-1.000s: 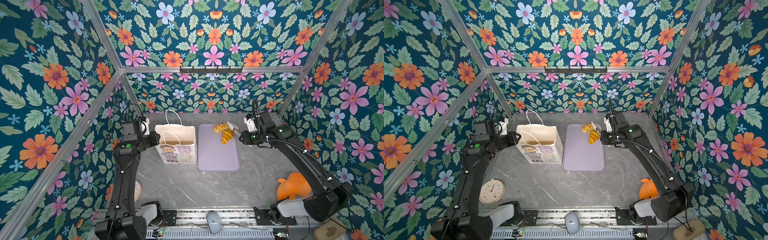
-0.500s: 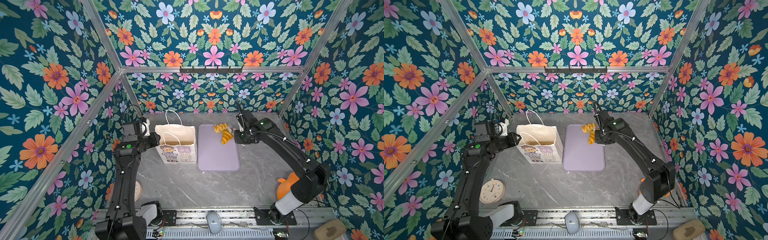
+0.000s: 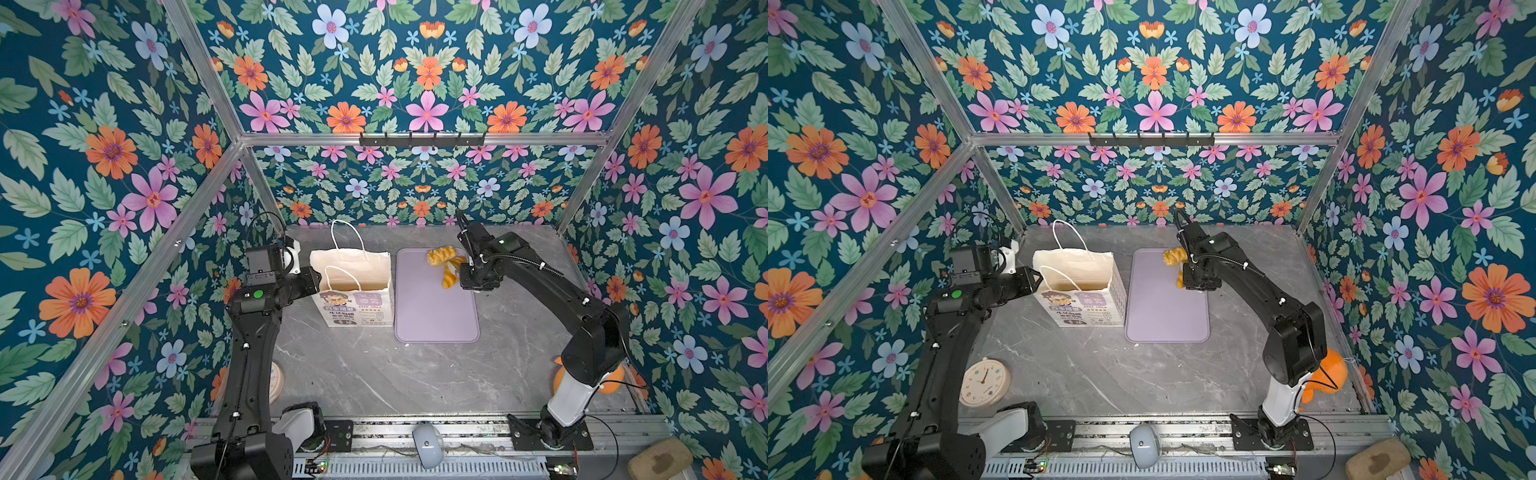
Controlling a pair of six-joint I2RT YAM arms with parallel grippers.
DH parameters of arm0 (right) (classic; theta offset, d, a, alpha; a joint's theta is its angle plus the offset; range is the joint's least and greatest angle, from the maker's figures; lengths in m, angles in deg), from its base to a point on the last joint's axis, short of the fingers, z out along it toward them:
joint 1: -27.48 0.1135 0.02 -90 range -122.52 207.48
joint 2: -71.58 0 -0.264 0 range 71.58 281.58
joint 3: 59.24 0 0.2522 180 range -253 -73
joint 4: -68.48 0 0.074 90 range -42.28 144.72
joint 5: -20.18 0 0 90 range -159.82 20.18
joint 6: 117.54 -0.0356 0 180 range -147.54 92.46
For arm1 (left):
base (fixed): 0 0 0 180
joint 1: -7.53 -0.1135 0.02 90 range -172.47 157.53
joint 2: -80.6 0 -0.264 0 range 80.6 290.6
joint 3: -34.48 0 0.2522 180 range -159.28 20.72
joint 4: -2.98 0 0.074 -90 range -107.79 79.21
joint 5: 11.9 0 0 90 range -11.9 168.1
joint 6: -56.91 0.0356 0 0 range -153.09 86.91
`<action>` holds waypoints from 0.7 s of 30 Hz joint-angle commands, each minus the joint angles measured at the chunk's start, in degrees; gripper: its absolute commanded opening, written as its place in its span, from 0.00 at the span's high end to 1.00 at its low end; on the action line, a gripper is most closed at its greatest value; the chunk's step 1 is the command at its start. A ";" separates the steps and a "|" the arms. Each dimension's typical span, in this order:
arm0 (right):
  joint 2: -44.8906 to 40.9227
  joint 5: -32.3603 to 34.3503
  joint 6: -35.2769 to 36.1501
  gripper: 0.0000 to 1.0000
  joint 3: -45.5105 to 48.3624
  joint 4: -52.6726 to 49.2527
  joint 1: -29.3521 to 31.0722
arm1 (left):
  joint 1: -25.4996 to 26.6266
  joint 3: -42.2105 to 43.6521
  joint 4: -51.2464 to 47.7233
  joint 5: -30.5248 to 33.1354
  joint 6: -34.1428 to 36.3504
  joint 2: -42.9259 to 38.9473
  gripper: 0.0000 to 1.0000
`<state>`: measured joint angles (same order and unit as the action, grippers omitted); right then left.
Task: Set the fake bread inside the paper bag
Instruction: 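Lower the tongs with the right gripper and pinch the striped croissant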
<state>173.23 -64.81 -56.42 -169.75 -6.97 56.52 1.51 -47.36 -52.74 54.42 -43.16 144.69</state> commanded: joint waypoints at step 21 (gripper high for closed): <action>3.66 -0.02 -3.86 0.59 -1.37 2.01 0.30 | -0.04 0.35 1.83 -0.84 0.40 -0.73 0.72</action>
<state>176.57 -65.07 -59.09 -170.67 -5.36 56.78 1.51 -46.94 -52.30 54.16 -43.16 144.06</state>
